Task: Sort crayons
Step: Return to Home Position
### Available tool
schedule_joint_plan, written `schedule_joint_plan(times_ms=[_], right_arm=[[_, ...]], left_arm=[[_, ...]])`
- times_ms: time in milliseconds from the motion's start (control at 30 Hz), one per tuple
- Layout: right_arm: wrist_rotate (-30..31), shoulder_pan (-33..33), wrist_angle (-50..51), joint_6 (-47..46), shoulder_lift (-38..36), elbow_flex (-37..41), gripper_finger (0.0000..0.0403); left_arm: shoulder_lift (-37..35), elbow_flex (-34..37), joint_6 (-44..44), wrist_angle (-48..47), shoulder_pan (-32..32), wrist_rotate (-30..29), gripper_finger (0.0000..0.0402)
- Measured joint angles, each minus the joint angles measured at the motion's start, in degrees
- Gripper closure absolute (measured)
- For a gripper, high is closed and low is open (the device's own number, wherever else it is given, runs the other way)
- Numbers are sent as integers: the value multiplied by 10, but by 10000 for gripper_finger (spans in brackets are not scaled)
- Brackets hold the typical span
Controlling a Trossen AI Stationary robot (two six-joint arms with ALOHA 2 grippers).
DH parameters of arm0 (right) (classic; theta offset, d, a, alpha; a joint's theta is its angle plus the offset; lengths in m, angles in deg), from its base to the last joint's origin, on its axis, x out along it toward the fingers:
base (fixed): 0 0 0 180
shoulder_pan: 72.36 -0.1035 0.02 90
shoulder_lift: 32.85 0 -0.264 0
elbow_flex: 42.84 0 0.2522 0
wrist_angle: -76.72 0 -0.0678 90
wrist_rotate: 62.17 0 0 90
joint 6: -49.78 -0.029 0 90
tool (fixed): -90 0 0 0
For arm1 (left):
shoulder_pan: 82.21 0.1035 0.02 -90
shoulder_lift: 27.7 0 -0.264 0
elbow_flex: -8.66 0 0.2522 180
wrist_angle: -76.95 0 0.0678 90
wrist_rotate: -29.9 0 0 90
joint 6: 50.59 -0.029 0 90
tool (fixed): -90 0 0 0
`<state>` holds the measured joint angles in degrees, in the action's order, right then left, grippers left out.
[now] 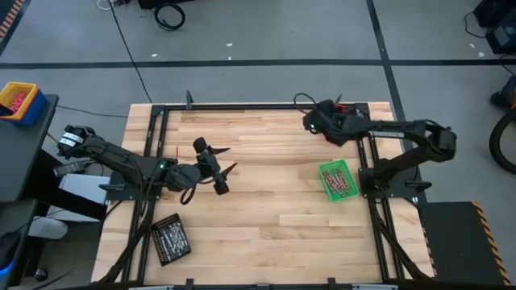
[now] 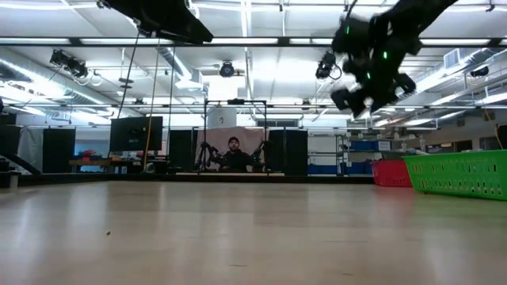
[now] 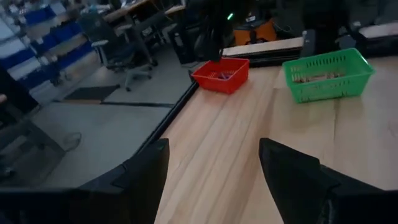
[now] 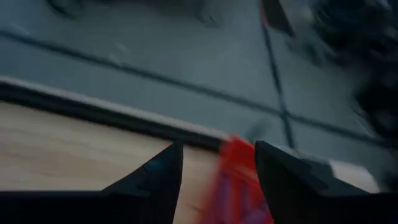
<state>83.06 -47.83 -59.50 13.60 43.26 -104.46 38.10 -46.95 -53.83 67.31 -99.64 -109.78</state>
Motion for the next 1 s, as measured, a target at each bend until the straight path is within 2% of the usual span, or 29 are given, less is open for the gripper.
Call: schedule_joint_plan(times_ms=[200,300,400,500,633,800,1000], right_arm=[[12,-120,-195,178,-32,0,198],[-26,-164,-278,278,-26,0,199],[-76,-198,-326,332,-14,0,199],[-116,-218,-353,358,-3,0,199],[-144,-229,-382,377,-3,0,199],[-172,-237,-410,375,-13,0,199],[-188,-237,-411,372,-13,3,201]], left_arm=[[-7,6,22,-40,40,12,139],[-32,5,52,-106,92,80,146],[-64,6,69,-166,156,145,165],[-108,6,65,-194,192,204,192],[-174,17,39,-208,181,233,224],[-284,90,26,-136,176,314,247],[-404,188,69,-73,171,370,257]])
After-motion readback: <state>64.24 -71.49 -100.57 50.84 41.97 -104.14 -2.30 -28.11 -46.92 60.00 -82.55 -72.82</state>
